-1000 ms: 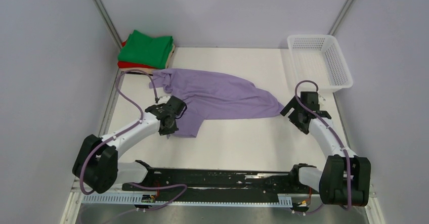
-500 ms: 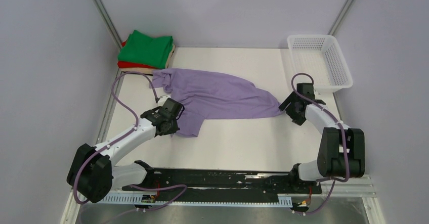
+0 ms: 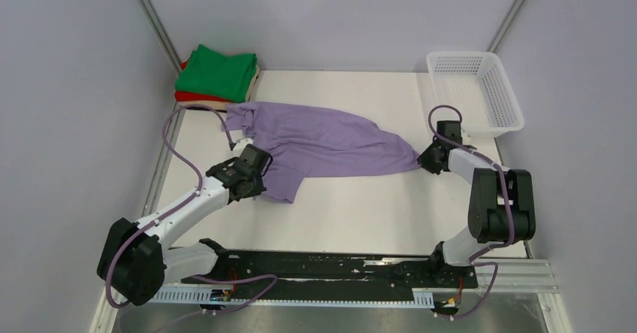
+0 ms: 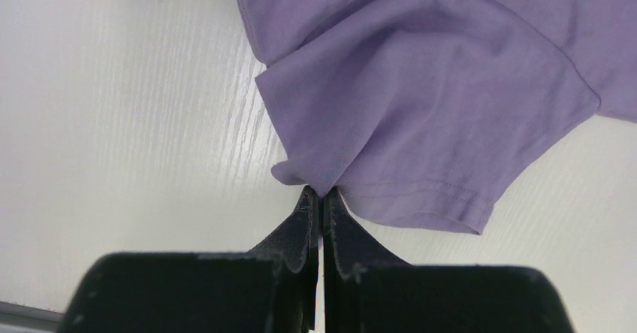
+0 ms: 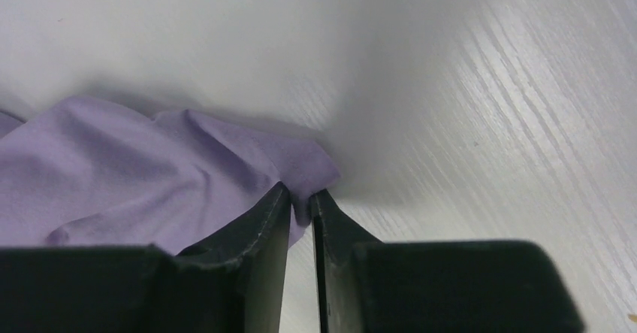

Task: Fold and stack the t-shirts
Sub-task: Flatten out the tshirt

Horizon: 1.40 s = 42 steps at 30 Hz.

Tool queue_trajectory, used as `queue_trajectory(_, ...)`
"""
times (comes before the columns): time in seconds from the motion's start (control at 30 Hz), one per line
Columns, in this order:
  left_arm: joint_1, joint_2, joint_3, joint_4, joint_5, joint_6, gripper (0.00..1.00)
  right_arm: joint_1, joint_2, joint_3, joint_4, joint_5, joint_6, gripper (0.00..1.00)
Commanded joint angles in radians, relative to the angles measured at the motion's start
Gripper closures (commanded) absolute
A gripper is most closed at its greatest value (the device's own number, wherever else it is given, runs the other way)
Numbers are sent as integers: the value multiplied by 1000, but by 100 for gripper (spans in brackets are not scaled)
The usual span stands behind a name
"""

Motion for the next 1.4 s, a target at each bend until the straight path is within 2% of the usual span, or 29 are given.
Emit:
queue_trajectory(0.0,-1,-32,63,41,-56,4,100,-3,32,21,107,-5,10,84)
queue_trajectory(0.1,-1,-47,84,36,-78,10,100,-3,6,16,147,-10,-2,99)
queue_trajectory(0.27,-1,-144,161,19,-242,-13,100,-3,-193,-38,226,-43,-36,100)
queue_trajectory(0.43,-1,-346,229,208,-294,178,100,-1,-444,-5,132,-97,-59,100)
queue_trajectory(0.53,-1,-389,300,294,-314,270,100,-1,-578,52,74,-122,-61,100)
queue_trajectory(0.63,0,-399,443,316,-304,364,100,-1,-690,128,21,-140,-82,100)
queue_trajectory(0.8,-1,-411,633,372,-196,469,100,0,-832,297,-63,-153,-124,100)
queue_trajectory(0.83,-1,-414,747,390,-88,525,100,0,-887,380,-106,-160,-129,100)
queue_trajectory(0.87,0,-412,773,382,-33,534,100,0,-905,410,-121,-170,-132,100)
queue_trajectory(0.97,-1,-394,927,338,60,579,100,-1,-957,521,-168,-212,-140,100)
queue_trajectory(1.1,-1,-367,1099,279,238,622,100,-1,-1003,635,-217,-195,-156,100)
queue_trajectory(1.27,-1,-313,1263,228,326,653,100,-3,-1026,768,-270,-220,-180,100)
queue_trajectory(1.37,0,-288,1344,205,380,663,100,-10,-1021,823,-291,-182,-195,100)
